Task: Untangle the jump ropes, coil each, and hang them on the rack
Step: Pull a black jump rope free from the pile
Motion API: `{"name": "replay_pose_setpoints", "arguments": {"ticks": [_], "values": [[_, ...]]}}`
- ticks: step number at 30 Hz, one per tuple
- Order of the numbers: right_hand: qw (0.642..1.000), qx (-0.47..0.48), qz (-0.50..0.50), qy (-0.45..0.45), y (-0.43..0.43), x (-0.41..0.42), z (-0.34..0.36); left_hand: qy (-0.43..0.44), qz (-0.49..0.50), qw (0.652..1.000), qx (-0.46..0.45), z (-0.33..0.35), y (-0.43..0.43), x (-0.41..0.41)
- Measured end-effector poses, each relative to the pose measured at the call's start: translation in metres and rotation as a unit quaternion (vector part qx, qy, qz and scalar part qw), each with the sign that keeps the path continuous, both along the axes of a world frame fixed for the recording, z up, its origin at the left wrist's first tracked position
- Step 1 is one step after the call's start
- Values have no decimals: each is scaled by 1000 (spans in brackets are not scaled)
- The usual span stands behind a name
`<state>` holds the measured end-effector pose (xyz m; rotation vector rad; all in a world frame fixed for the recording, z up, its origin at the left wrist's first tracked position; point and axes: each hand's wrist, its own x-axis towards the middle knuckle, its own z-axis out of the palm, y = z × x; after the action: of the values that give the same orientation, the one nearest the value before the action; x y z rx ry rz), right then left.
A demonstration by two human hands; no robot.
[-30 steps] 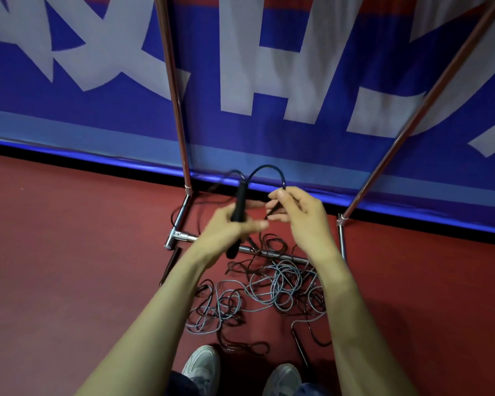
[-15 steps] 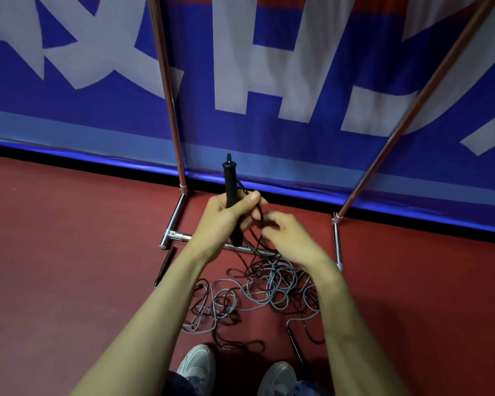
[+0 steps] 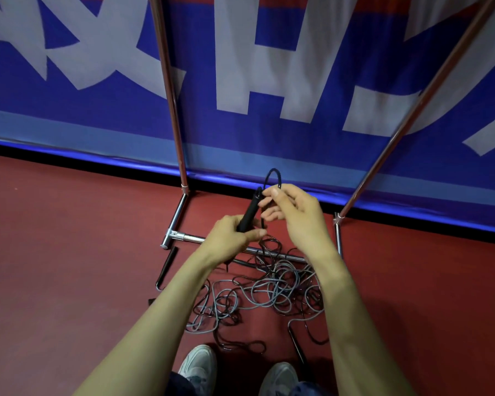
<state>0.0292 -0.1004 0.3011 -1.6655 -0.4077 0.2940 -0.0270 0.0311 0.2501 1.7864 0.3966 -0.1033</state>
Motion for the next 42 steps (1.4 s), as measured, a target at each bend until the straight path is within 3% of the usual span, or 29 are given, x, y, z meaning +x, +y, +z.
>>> {"name": "replay_pose_setpoints", "arguments": {"ticks": [5,6,8,11,13,16,18,20,25,28,31,33,35,38,40,42], "values": [[994,77,-45,69,-4,4,4,-67,68,995,-24,8,-5,-1],[995,46,-57,71,-6,7,-1,-91,74,992,-45,14,-7,-1],[992,-106,-40,55,-11,11,-15,-139,88,982,-88,25,-8,-1],[941,-303,110,101,-17,8,-43,-175,97,968,-155,39,-11,-1],[915,-340,173,132,-19,3,-56,-198,108,954,-196,44,-11,-1],[921,-376,98,39,-23,9,-63,-219,172,929,-244,43,-6,2],[944,-328,23,-13,-25,10,-54,-208,200,926,-244,39,0,5],[976,-215,-6,-24,-22,11,-42,-163,179,949,-202,30,3,5],[998,-49,31,-37,-8,3,-8,-17,-8,993,-113,8,-6,-2],[997,51,47,17,-6,-4,7,-14,-7,997,-82,3,-14,-1],[991,117,23,56,-10,-3,14,-80,39,992,-85,9,-18,1],[998,49,-22,40,-16,3,7,-127,56,984,-115,15,-19,3],[993,-115,-31,-3,-23,7,-6,-159,68,973,-151,24,-21,4],[942,-325,83,4,-29,7,-32,-197,72,962,-178,32,-24,5],[917,-377,125,42,-30,5,-48,-223,78,954,-186,34,-25,6],[907,-411,80,31,-31,8,-57,-242,105,944,-200,35,-25,7]]}}
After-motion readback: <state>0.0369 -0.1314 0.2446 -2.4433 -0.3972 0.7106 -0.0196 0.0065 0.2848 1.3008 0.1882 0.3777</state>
